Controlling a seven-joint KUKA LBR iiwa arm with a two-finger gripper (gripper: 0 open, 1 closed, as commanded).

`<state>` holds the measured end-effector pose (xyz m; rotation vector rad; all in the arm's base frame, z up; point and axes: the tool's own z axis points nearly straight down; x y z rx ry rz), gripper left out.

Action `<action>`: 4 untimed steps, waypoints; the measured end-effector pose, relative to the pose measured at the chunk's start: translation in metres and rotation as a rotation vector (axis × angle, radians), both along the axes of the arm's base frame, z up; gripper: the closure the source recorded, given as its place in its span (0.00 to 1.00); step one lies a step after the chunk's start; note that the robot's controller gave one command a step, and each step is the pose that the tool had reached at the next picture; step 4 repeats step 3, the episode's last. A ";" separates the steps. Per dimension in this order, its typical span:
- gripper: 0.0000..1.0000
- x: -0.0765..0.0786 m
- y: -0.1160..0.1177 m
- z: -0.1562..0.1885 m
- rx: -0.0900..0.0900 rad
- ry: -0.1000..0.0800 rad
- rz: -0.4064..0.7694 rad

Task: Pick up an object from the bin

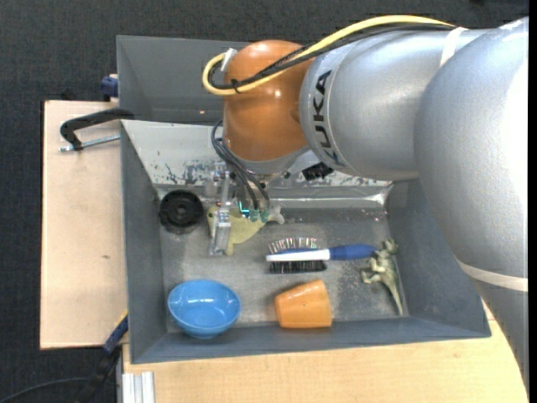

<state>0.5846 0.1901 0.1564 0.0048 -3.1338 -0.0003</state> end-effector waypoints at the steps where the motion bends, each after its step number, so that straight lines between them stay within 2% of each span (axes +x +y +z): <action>1: 0.00 0.006 0.005 -0.087 0.000 -0.009 -0.121; 2: 1.00 0.006 0.005 -0.085 0.002 -0.010 -0.122; 3: 1.00 0.001 0.008 0.049 0.005 -0.021 -0.083; 4: 1.00 0.001 0.008 0.049 0.005 -0.021 -0.083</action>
Offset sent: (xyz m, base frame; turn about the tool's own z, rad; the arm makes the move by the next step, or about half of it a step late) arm 0.0050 0.0043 -0.0864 0.1210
